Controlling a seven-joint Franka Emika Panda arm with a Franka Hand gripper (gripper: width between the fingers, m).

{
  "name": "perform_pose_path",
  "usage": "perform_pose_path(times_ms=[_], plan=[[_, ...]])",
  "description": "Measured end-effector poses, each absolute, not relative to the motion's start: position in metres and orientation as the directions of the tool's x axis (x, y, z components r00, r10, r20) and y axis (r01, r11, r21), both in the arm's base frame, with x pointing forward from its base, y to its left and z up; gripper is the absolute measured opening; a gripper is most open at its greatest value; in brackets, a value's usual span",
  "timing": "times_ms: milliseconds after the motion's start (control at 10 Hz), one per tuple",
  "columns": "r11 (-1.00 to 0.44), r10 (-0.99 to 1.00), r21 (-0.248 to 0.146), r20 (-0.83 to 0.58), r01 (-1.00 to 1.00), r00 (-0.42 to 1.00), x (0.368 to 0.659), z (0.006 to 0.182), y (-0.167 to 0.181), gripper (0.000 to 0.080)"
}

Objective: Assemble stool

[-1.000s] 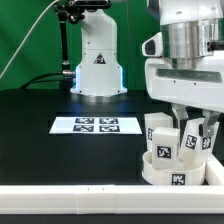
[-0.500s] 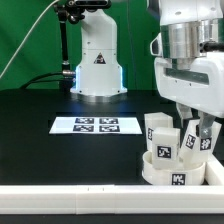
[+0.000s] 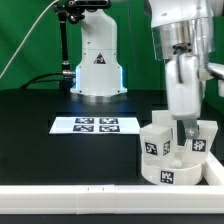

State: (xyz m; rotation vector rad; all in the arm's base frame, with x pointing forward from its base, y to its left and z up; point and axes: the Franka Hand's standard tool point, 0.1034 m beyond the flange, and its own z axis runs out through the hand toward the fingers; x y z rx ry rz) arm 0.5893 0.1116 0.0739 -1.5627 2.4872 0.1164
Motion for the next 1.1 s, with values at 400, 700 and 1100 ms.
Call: perform_pose_path(times_ms=[400,700,1100], plan=[[0.575,-0.799,-0.024,-0.23,-0.818,-0.555,0.5916,0.0739,0.1124,0.0341],[0.612,-0.768,-0.013,-0.244,-0.79,-0.591,0.5918,0.0739,0.1115,0.0341],[0.62,-0.759,-0.008,-0.258,-0.785,-0.597,0.5915,0.0736,0.1117,0.035]])
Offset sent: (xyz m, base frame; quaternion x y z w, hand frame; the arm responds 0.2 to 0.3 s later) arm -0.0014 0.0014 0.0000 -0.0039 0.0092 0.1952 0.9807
